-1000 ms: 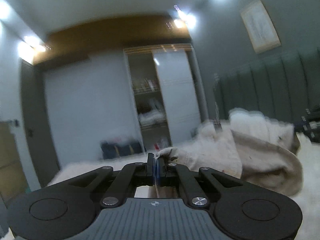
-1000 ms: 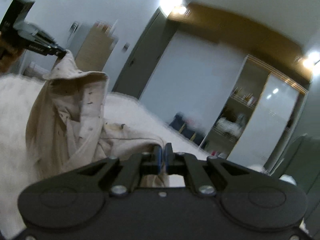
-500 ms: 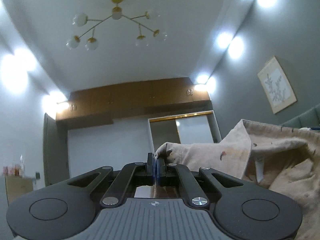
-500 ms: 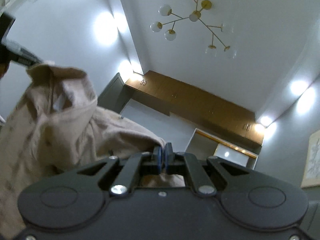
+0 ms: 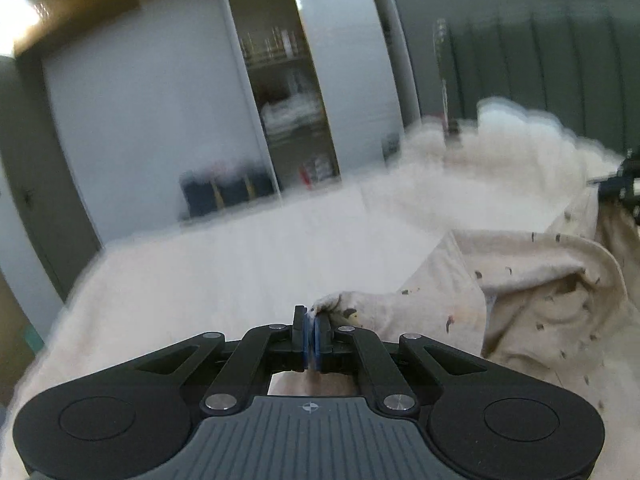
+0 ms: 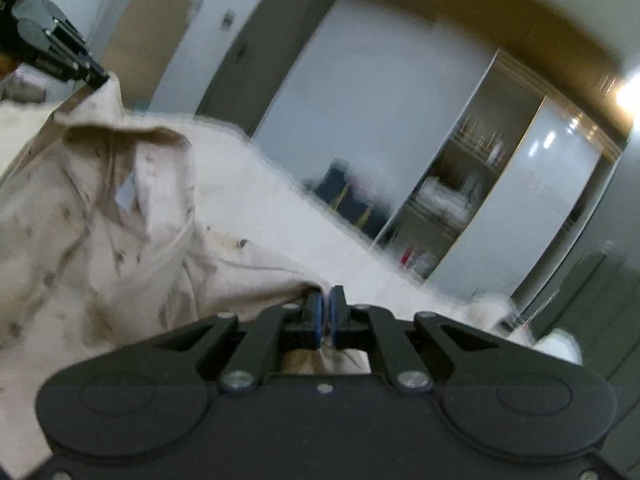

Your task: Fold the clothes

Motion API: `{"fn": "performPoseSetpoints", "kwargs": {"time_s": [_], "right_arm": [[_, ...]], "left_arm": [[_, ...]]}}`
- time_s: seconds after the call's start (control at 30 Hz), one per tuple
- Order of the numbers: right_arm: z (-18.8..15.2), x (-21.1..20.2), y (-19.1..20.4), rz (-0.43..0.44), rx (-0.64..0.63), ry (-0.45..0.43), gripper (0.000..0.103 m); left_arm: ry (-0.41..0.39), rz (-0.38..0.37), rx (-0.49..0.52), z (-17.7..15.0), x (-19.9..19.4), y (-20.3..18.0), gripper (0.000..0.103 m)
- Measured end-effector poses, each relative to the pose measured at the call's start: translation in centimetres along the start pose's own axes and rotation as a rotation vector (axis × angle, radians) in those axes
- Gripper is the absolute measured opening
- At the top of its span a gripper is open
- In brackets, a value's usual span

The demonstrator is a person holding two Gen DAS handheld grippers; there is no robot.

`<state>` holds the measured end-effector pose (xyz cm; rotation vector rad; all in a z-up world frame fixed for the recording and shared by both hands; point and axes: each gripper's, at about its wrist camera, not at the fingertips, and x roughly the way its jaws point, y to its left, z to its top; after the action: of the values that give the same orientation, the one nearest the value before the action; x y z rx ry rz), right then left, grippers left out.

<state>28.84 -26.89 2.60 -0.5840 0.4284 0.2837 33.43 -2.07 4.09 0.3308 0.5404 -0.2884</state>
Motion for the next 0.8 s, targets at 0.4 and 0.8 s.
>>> {"fn": "performPoseSetpoints", "kwargs": {"time_s": [0.4, 0.8], "right_arm": [[-9.8, 19.5, -4.7, -0.131, 0.470, 0.294, 0.034], [-6.1, 12.5, -0.3, 0.226, 0.538, 0.179, 0.048]], "left_arm": [[0.213, -0.067, -0.291, -3.9, 23.0, 4.1, 0.055], [-0.136, -0.042, -0.430, -10.9, -0.9, 3.7, 0.093]]}}
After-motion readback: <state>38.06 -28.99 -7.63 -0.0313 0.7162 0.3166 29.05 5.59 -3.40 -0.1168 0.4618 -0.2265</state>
